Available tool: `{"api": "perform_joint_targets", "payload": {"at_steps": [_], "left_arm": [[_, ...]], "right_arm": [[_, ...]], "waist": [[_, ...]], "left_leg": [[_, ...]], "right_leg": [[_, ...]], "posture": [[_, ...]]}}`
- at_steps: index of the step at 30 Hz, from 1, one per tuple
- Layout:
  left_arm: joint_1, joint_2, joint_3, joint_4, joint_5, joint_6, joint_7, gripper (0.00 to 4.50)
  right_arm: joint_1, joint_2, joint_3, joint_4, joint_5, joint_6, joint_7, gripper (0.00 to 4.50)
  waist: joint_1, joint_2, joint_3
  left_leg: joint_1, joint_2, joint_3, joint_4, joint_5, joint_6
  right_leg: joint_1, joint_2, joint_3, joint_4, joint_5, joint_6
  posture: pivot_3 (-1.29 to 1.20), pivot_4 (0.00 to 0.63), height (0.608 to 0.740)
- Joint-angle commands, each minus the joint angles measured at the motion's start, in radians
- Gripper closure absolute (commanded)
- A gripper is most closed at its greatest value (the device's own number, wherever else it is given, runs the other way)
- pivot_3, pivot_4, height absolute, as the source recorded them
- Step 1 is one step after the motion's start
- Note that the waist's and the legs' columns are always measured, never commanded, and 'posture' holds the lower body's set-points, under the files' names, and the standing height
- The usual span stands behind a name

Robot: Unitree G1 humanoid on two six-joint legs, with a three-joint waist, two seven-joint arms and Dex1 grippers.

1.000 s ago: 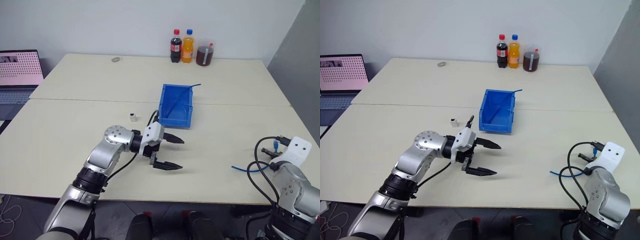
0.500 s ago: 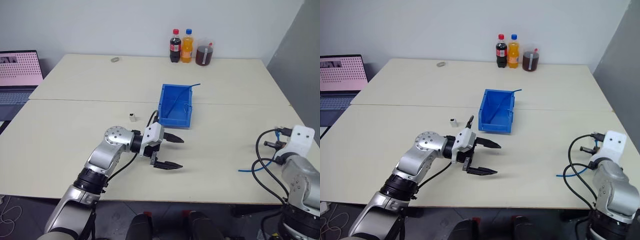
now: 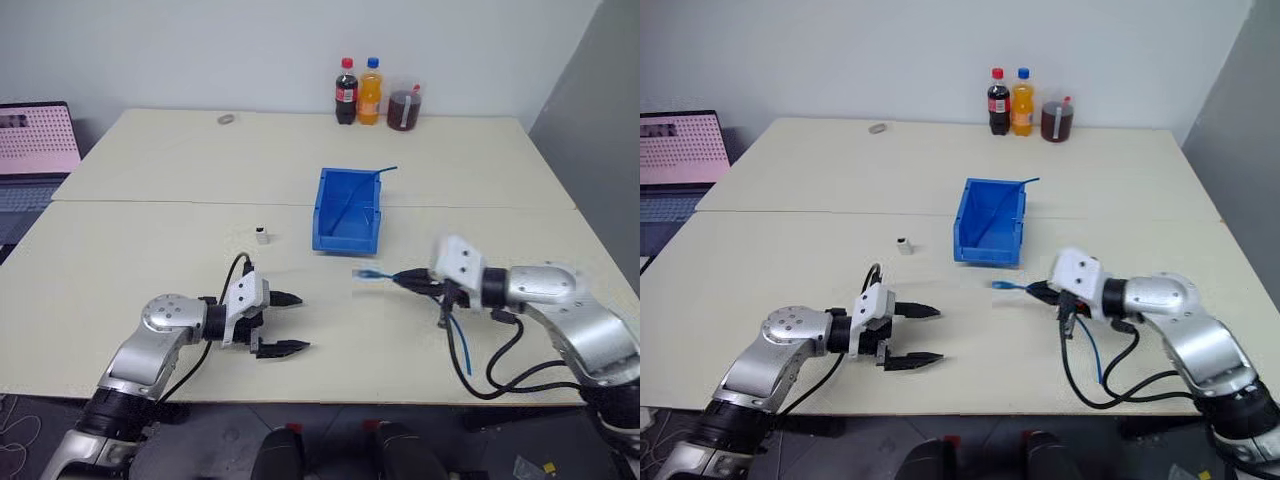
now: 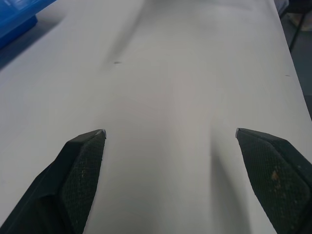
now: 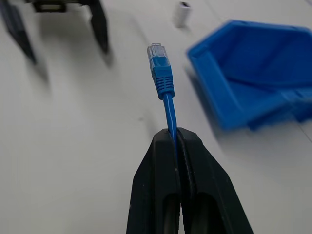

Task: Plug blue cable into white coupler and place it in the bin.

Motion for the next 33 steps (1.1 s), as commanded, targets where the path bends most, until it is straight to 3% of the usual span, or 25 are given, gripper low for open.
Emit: {"api": "perform_joint_targets", "payload": {"at_steps": [1,6,13,22,29,30,33], "left_arm": [[0.044,0.046,0.07,-0.141,-0.089,0.077,-0.004,0.0],[0.093,0.096,0.111,-0.22,-0.115,0.125,0.009,0.0],[0.141,0.134,0.129,-0.216,-0.088,0.103,0.026,0.0],[0.098,0.118,0.095,-0.119,-0.014,0.015,0.031,0.0],[0.052,0.062,0.041,-0.07,0.041,-0.046,0.045,0.0],[0.044,0.051,0.032,-0.061,0.055,-0.063,0.054,0.0],[0.017,0.017,-0.009,-0.018,0.114,-0.102,0.093,0.0]], "right_arm": [[-0.113,0.072,0.139,0.163,-0.111,-0.174,0.088,4.47],[-0.213,0.176,0.235,0.379,-0.212,-0.333,0.116,4.47],[-0.25,0.25,0.253,0.523,-0.258,-0.402,0.151,4.47],[-0.247,0.258,0.211,0.511,-0.25,-0.362,0.165,2.35],[-0.174,0.198,0.115,0.279,-0.13,-0.111,0.201,0.65],[-0.157,0.189,0.093,0.23,-0.096,-0.049,0.204,0.46],[-0.088,0.143,0.047,0.105,-0.062,0.047,0.181,0.46]], "waist": [[0.003,0.0,0.0],[0.008,0.0,0.001],[0.013,0.0,0.001],[0.013,0.0,0.001],[0.022,0.0,0.001],[0.025,0.0,0.001],[0.031,0.0,0.0]], "left_leg": [[0.0,0.0,0.0,0.0,0.0,0.0],[0.0,0.0,0.0,-0.001,0.0,0.0],[0.0,0.0,0.0,0.0,0.0,0.0],[0.0,0.0,0.0,0.0,0.0,0.0],[0.0,0.0,0.001,0.0,0.0,0.0],[0.0,0.0,0.001,0.0,0.0,0.0],[0.0,0.0,0.0,0.0,0.0,0.0]], "right_leg": [[0.0,0.0,0.0,0.0,0.0,0.0],[-0.001,0.0,-0.001,0.001,0.0,-0.001],[-0.001,0.0,-0.001,0.001,0.002,-0.006],[-0.001,0.0,-0.001,0.002,0.002,-0.006],[-0.001,0.0,-0.001,0.002,0.002,-0.006],[-0.001,0.0,-0.001,0.002,0.002,-0.006],[-0.001,0.0,-0.001,0.003,0.002,-0.006]], "posture": [[0.0,0.15,0.74],[0.0,0.15,0.74],[0.0,0.15,0.74],[0.0,0.15,0.74],[0.0,0.15,0.74],[0.0,0.15,0.74],[0.0,0.15,0.74]]}}
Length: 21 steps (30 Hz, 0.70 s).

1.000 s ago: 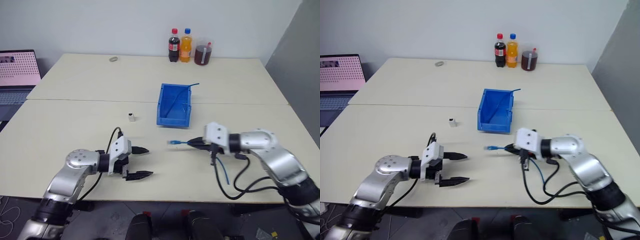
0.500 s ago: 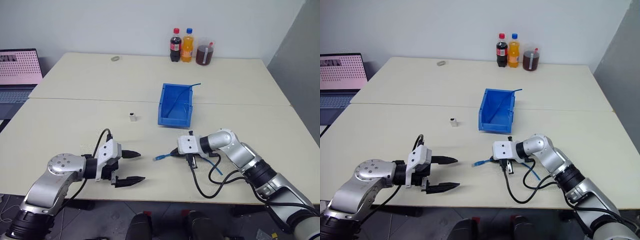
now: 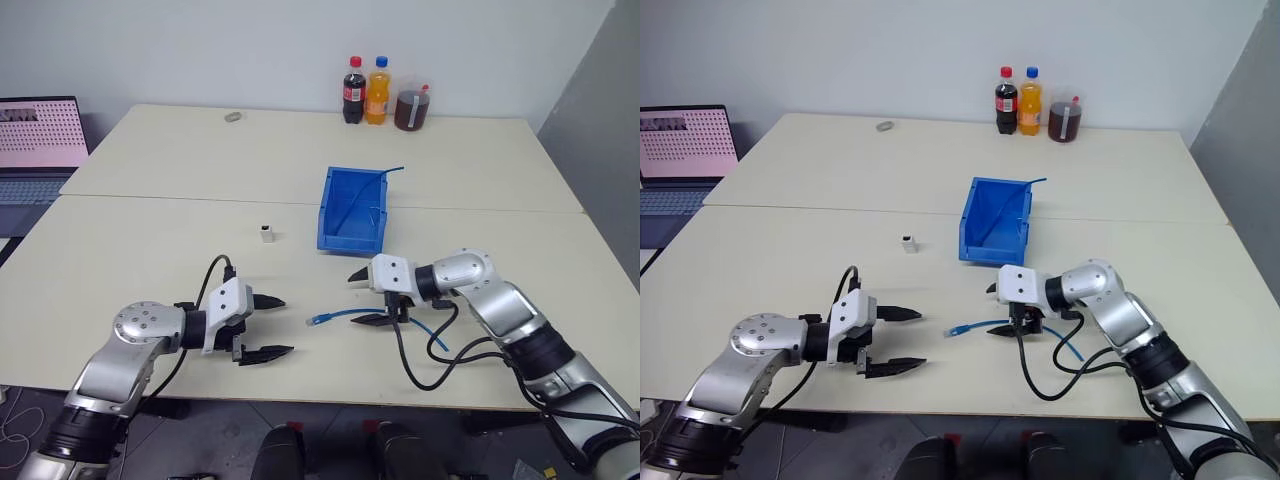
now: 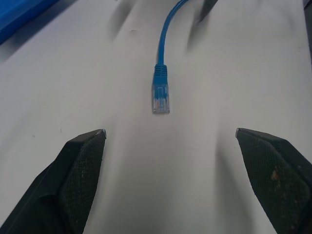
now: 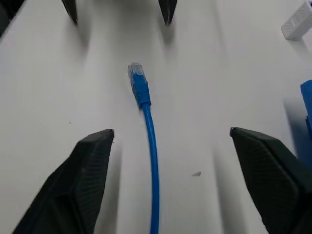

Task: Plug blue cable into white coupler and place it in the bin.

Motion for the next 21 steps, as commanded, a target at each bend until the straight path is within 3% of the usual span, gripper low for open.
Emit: {"api": "perform_joint_targets", "payload": {"at_steps": [1,7,15,16,21], "left_arm": [[-0.037,-0.037,-0.045,0.044,0.073,-0.076,0.044,0.0],[-0.078,-0.101,-0.104,0.12,0.131,-0.154,0.069,0.0],[-0.125,-0.14,-0.154,0.186,0.159,-0.177,0.043,0.0],[-0.128,-0.137,-0.158,0.188,0.159,-0.173,0.032,0.36],[-0.134,-0.124,-0.182,0.192,0.175,-0.17,0.004,1.36]], "right_arm": [[0.085,-0.056,-0.082,-0.193,0.063,0.126,-0.029,0.46],[0.2,-0.071,-0.131,-0.362,0.096,0.264,-0.131,0.46],[0.251,-0.06,-0.151,-0.435,0.119,0.341,-0.235,0.46],[0.252,-0.061,-0.152,-0.438,0.122,0.345,-0.241,0.39],[0.252,-0.059,-0.161,-0.445,0.13,0.35,-0.271,0.39]], "waist": [[0.002,0.0,0.0],[0.003,0.0,0.0],[0.003,0.0,-0.001],[0.003,0.0,-0.001],[0.003,0.0,-0.002]], "left_leg": [[0.0,0.0,0.0,0.0,0.0,0.0],[0.0,-0.001,0.0,0.0,0.0,0.0],[0.0,-0.001,0.0,0.001,0.0,0.0],[0.0,-0.001,0.0,0.002,0.0,0.0],[0.0,-0.001,0.0,0.002,0.0,0.0]], "right_leg": [[0.0,0.0,0.0,0.0,0.0,0.0],[0.0,0.0,0.0,0.0,0.0,0.0],[0.002,0.0,0.001,0.0,-0.002,0.006],[0.002,0.0,0.001,0.0,-0.002,0.006],[0.002,0.0,0.001,0.0,-0.002,0.006]], "posture": [[0.0,0.15,0.74],[0.0,0.15,0.74],[0.0,0.15,0.74],[0.0,0.15,0.74],[0.0,0.15,0.74]]}}
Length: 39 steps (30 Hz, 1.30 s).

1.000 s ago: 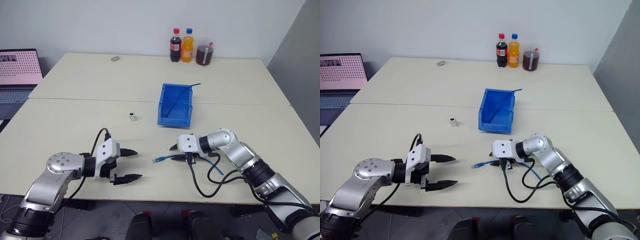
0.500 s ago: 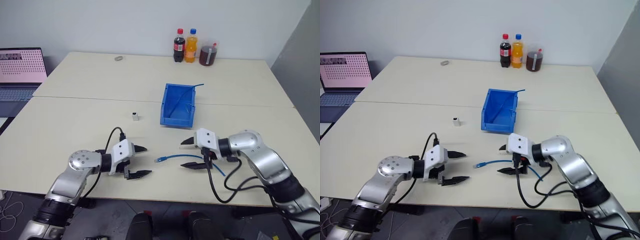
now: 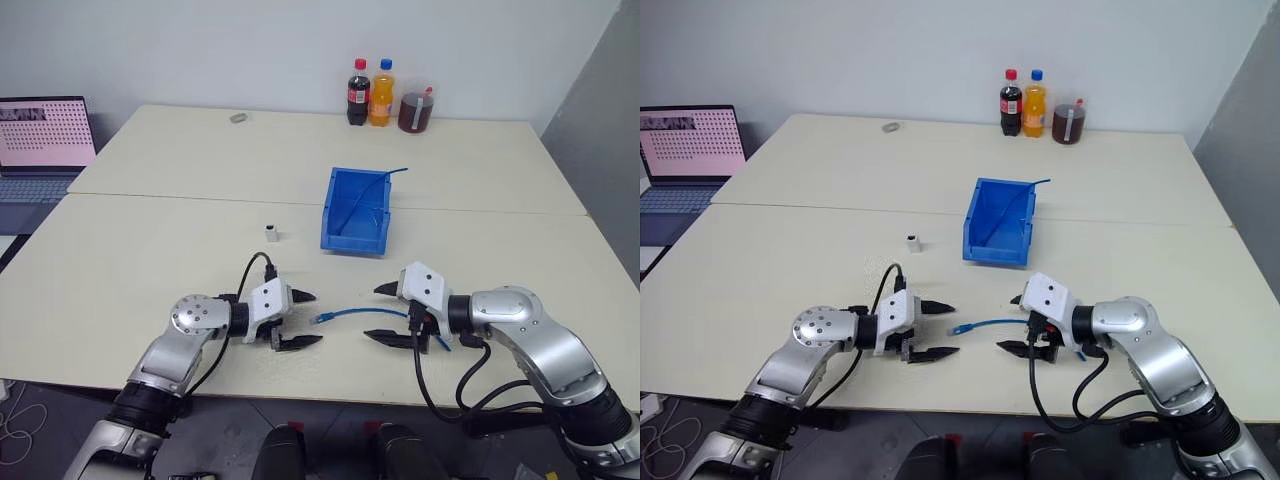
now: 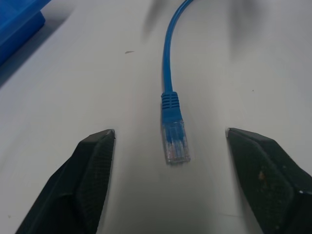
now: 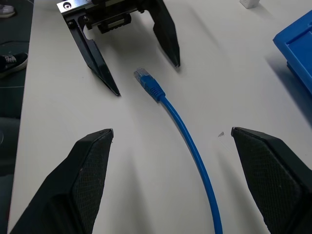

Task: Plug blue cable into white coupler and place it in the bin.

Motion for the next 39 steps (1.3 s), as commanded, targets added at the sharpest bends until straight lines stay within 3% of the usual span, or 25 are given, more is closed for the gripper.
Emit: {"api": "perform_joint_targets", "payload": {"at_steps": [1,8,14,17,19,25,31,39], "left_arm": [[0.007,0.011,-0.044,0.015,0.041,-0.002,-0.016,1.58],[0.003,0.005,-0.061,0.019,0.056,-0.011,0.001,3.1],[-0.01,0.0,-0.065,0.053,0.086,-0.097,0.028,4.26],[-0.021,-0.018,-0.055,0.071,0.081,-0.129,0.044,4.26],[-0.029,-0.037,-0.04,0.068,0.057,-0.116,0.055,4.26],[-0.017,-0.076,0.033,-0.11,-0.197,0.214,0.015,4.26],[-0.03,-0.06,0.087,-0.29,-0.437,0.549,0.005,4.26],[-0.074,-0.077,0.167,-0.344,-0.667,0.813,0.048,4.26]], "right_arm": [[0.0,0.002,-0.029,-0.048,0.025,-0.004,-0.027,0.39],[0.012,-0.005,-0.024,-0.058,0.024,-0.041,-0.055,0.39],[0.033,-0.011,-0.014,-0.027,0.012,-0.15,-0.051,0.39],[0.025,-0.024,-0.008,-0.012,0.005,-0.206,-0.029,0.39],[0.011,-0.019,-0.034,-0.018,0.063,-0.148,-0.014,0.39],[0.092,-0.029,-0.182,-0.139,0.337,0.075,0.005,0.39],[0.211,-0.004,-0.281,-0.263,0.518,0.204,-0.088,0.39],[0.302,0.173,-0.344,-0.267,0.63,0.232,-0.321,0.39]], "waist": [[0.0,0.0,0.0],[0.0,0.001,-0.001],[0.0,0.001,-0.001],[-0.001,0.001,-0.001],[-0.001,0.001,-0.001],[-0.001,0.0,-0.001],[-0.003,0.0,0.0],[-0.013,-0.001,0.0]], "left_leg": [[0.0,0.0,0.0,0.0,0.0,0.0],[0.001,0.0,-0.001,0.0,0.0,0.0],[0.012,0.0,-0.001,0.0,0.0,0.0],[0.013,0.0,0.0,-0.001,0.0,0.0],[0.014,0.0,0.0,-0.001,0.0,0.0],[0.011,0.001,-0.001,-0.001,0.0,0.0],[0.01,0.0,-0.002,-0.002,0.0,0.0],[0.011,0.0,-0.004,-0.001,0.0,0.0]], "right_leg": [[0.0,0.0,0.0,0.0,0.0,0.0],[0.002,0.0,0.0,0.0,0.0,0.0],[0.013,0.0,-0.001,-0.003,0.0,0.001],[0.014,0.0,0.0,-0.003,0.0,0.001],[0.014,0.0,0.0,-0.003,0.0,0.001],[0.014,0.0,-0.001,-0.003,0.0,0.001],[0.013,0.0,-0.002,-0.003,-0.002,0.0],[0.014,0.0,-0.002,-0.003,-0.001,0.001]], "posture": [[0.0,0.15,0.74],[0.0,0.15,0.74],[0.0,0.15,0.74],[0.0,0.15,0.74],[0.0,0.15,0.74],[0.0,0.15,0.74],[0.0,0.15,0.74],[0.0,0.15,0.74]]}}
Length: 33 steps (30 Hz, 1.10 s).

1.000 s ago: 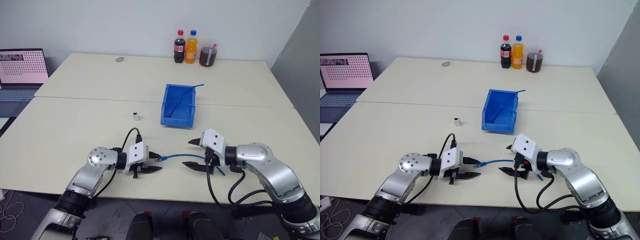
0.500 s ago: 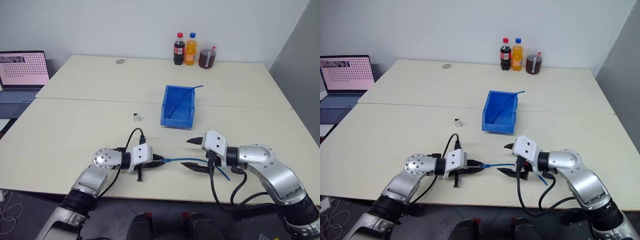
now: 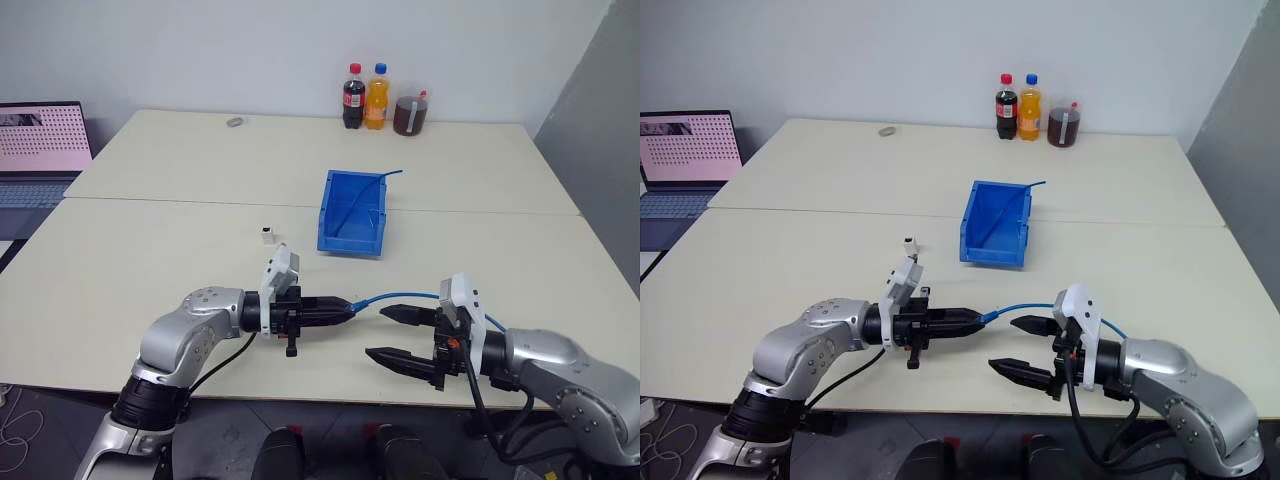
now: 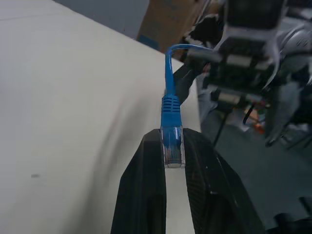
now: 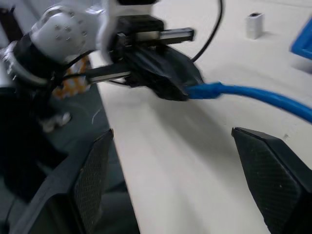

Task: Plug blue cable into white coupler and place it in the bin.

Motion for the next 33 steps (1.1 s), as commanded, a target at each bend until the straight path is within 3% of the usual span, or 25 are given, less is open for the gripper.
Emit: {"api": "perform_joint_targets", "payload": {"at_steps": [1,10,24,27,33], "left_arm": [[-0.019,-0.01,0.056,-0.028,-0.097,0.082,0.03,4.26],[-0.023,-0.035,0.101,-0.021,-0.174,0.153,0.093,4.26],[-0.026,-0.045,0.127,-0.022,-0.221,0.183,0.133,4.26],[-0.025,-0.041,0.13,-0.022,-0.224,0.185,0.133,4.26],[-0.023,-0.036,0.134,-0.024,-0.228,0.187,0.131,4.26]], "right_arm": [[0.006,0.06,-0.063,-0.016,0.099,0.003,-0.085,0.39],[-0.04,0.117,-0.102,0.02,0.244,0.001,-0.19,0.39],[-0.148,0.13,-0.048,0.116,0.288,-0.022,-0.206,0.39],[-0.158,0.133,-0.031,0.126,0.286,-0.027,-0.198,0.9],[-0.174,0.134,-0.003,0.139,0.282,-0.037,-0.183,2.44]], "waist": [[-0.003,0.0,0.0],[-0.015,0.0,0.0],[-0.015,0.0,0.001],[-0.015,0.0,0.001],[-0.015,0.0,0.001]], "left_leg": [[0.0,0.0,0.0,0.0,0.0,0.0],[0.0,0.0,0.0,-0.001,0.0,0.0],[-0.001,0.0,0.0,-0.002,0.0,0.0],[-0.001,0.0,0.0,-0.002,0.0,0.0],[-0.001,0.0,0.0,-0.002,0.0,0.0]], "right_leg": [[0.0,0.0,0.0,0.0,0.0,0.0],[0.0,0.0,0.0,-0.001,0.0,0.0],[-0.001,0.0,0.0,-0.002,0.0,-0.001],[-0.001,0.0,0.0,-0.002,0.0,-0.001],[-0.001,0.0,0.0,-0.002,0.0,-0.001]], "posture": [[0.0,0.15,0.74],[0.0,0.15,0.74],[0.0,0.15,0.74],[0.0,0.15,0.74],[0.0,0.15,0.74]]}}
